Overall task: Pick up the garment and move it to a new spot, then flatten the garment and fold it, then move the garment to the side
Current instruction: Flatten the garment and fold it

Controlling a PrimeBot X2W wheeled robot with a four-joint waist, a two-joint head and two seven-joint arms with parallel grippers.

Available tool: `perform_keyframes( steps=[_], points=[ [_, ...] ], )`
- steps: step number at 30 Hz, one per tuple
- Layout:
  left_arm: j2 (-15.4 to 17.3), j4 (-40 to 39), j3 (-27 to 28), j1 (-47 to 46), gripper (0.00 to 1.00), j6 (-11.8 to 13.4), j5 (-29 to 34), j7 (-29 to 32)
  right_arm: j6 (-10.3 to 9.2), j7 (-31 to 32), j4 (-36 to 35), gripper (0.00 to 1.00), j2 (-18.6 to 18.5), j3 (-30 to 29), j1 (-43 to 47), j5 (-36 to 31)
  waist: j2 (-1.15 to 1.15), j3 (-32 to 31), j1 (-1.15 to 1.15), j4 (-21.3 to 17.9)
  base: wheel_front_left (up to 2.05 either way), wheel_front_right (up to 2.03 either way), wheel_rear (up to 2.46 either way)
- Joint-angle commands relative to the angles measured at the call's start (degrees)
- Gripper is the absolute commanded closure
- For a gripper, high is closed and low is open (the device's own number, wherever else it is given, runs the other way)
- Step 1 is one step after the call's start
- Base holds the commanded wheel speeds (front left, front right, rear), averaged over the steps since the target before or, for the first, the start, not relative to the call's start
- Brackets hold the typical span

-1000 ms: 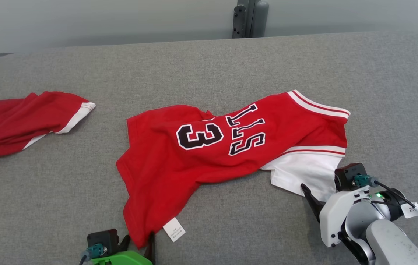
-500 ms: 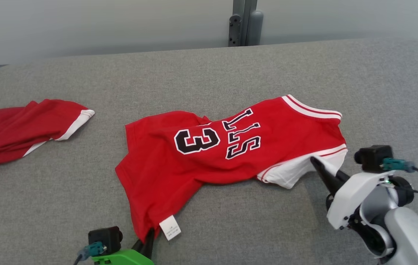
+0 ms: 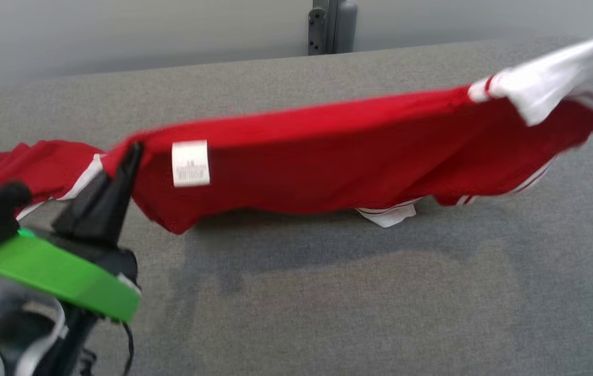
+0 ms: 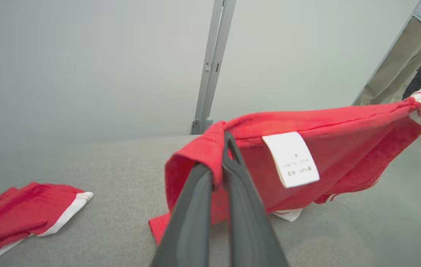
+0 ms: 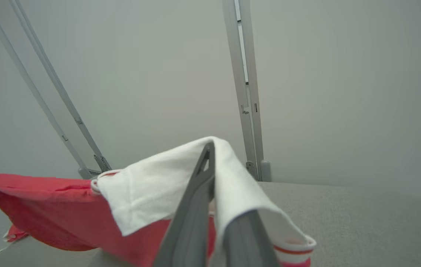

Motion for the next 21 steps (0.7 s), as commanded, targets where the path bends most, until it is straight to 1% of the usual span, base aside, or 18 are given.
perform_keyframes(
  steps=[1, 4, 5, 7, 10, 14, 15, 17, 18, 20, 21],
  points=[
    [0.78, 1.03, 0.55, -6.07, 1.0, -0.19, -0.75, 1.59, 0.02, 1.4, 1.33, 1.0, -0.85, -0.9, -4.61, -0.28, 0.0, 4.51, 0.0, -0.13, 0.0, 0.0, 0.0],
    [2.37, 5.94, 0.6, -20.1, 1.0, -0.58, 0.08, 4.93, 0.01, 4.09, 6.04, 1.0, -0.97, -1.21, -15.89, -0.63, 0.0, 9.45, 0.0, -0.06, 0.0, 0.0, 0.0],
    [1.97, 8.93, 0.27, -25.21, 1.0, -0.55, 0.23, 5.57, 0.02, 4.41, 8.09, 1.0, -1.25, -0.87, -20.37, -1.97, 0.0, 11.25, 0.0, -0.03, 0.0, 0.0, 0.0],
    [1.42, 14.95, -0.64, -35.21, 1.0, -0.29, 1.97, 6.1, -0.02, 5.47, 13.36, 1.0, -0.18, 0.44, -28.87, -3.6, 0.0, 15.07, 0.0, 0.05, 0.0, 0.0, 0.0],
    [-0.08, 25.99, -2.85, -49.31, 1.0, -0.87, 5.37, 4.92, -0.02, 5.43, 21.91, 1.0, 1.57, 3.11, -41.63, -9.06, 0.0, 20.59, 0.0, 0.41, 0.0, 0.0, 0.0],
    [-2.91, 40.97, -4.3, -64.96, 1.0, -1.0, 9.33, -0.95, 0.01, 1.44, 32.15, 1.0, 5.78, 6.31, -56.37, -15.97, 0.0, 26.09, 0.0, 0.61, 0.0, 0.0, 0.0],
    [-3.61, 44.64, -4.27, -68.68, 1.0, -0.58, 10.22, -2.8, 0.01, 0.13, 34.75, 1.0, 7.06, 7.04, -60.11, -17.46, 0.0, 27.54, 0.0, 0.45, 0.0, 0.0, 0.0],
    [-4.42, 51.16, -4.74, -74.79, 1.0, -1.01, 12.19, -8.05, 0.0, -5.1, 39.27, 1.0, 9.67, 7.09, -66.56, -20.61, 0.0, 29.59, 0.0, 0.27, 0.0, 0.0, 0.0],
    [-5.29, 54.13, -4.88, -77.2, 1.0, -0.94, 12.91, -10.41, 0.01, -7.37, 41.44, 1.0, 10.96, 7.63, -69.01, -22.07, 0.0, 30.36, 0.0, 0.12, 0.0, 0.0, 0.0],
    [-5.96, 58.68, -4.49, -82.11, 1.0, -0.44, 14.33, -16.43, 0.01, -13.26, 44.54, 1.0, 12.72, 6.82, -74.14, -24.89, 0.0, 31.72, 0.0, -0.15, 0.0, 0.0, 0.0],
    [-6.58, 61.23, -4.88, -84.48, 1.0, -1.39, 14.6, -19.52, 0.01, -16.15, 46.44, 1.0, 13.42, 6.8, -76.71, -26.32, 0.0, 32.42, 0.0, -0.32, 0.0, 0.0, 0.0]
  ],
)
